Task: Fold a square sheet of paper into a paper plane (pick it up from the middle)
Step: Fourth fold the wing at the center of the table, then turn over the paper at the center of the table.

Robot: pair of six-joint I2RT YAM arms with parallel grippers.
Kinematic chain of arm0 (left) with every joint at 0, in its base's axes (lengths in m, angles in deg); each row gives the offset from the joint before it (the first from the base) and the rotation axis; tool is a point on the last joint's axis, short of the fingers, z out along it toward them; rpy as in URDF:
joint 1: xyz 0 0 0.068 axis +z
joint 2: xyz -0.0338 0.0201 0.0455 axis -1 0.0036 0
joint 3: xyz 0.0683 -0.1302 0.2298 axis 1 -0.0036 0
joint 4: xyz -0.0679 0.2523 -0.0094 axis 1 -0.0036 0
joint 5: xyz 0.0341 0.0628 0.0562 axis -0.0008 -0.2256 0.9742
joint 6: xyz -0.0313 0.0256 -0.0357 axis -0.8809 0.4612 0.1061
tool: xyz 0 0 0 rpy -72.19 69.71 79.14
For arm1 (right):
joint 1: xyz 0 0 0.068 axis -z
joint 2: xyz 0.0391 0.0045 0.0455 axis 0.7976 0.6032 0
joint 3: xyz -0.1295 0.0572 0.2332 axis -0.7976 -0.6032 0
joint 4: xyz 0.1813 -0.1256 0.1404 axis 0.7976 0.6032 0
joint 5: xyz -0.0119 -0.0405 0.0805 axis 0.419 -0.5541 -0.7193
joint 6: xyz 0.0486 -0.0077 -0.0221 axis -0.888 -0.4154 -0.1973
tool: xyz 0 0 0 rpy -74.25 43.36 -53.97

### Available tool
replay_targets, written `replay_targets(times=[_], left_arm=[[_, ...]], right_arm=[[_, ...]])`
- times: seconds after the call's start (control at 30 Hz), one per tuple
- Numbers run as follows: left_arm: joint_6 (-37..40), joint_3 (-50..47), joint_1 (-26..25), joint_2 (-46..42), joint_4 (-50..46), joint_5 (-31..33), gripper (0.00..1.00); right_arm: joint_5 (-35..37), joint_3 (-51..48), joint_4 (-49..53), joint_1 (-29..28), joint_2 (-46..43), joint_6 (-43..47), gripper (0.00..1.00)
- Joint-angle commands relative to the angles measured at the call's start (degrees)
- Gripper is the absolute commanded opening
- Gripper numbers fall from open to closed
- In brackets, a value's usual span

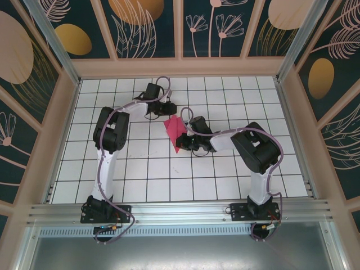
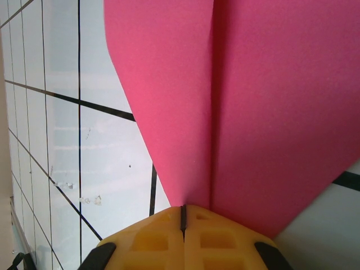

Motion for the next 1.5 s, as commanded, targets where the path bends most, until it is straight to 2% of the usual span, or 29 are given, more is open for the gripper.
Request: replay_targets(times=[0.0,0.13,0.23,0.37,0.5,0.67,0.83,1.03,1.17,1.47], left_arm=[[1.4,3.0,0.3,0.3,-0.4,0.8,0.29],[1.3,3.8,0.3,-4.3,-2.8,2.8,0.31],[0.7,0.7,0.2,-9.7,-3.3,4.2,0.34],[-4.3,-9.7,0.2,-18.9,1.4,-0.2,0.3],[-9.7,-21.2,0.1,-27.1,7.6,-3.7,0.24],[-12.9,-32.0,-1.3,-32.5,10.5,-4.8,0.23],[-14.6,-36.6,-4.8,-34.1,11.4,-4.8,0.24],[-16.7,-36.7,-8.5,-35.5,11.2,-0.9,0.23],[-16.8,-35.6,-8.8,-33.6,9.0,2.2,0.22],[-16.1,-36.4,-8.8,-27.7,9.3,3.9,0.18]], right_arm=[[2.9,-3.6,17.6,0.1,3.8,1.3,0.0],[2.7,-1.7,18.3,0.1,3.9,2.0,0.0],[2.1,0.2,18.7,0.0,3.1,2.6,0.0],[0.4,3.6,18.4,0.1,-1.2,2.6,0.01],[0.7,6.5,18.6,0.2,-6.7,2.7,0.1],[6.1,4.6,19.5,0.8,-12.0,1.5,0.18],[9.4,2.1,19.6,2.2,-13.8,0.4,0.21],[11.1,0.7,18.0,2.8,-12.0,-2.0,0.22],[11.1,-0.8,14.8,3.7,-12.0,-4.2,0.23],[7.2,-0.3,11.5,4.8,-8.3,-5.0,0.29]])
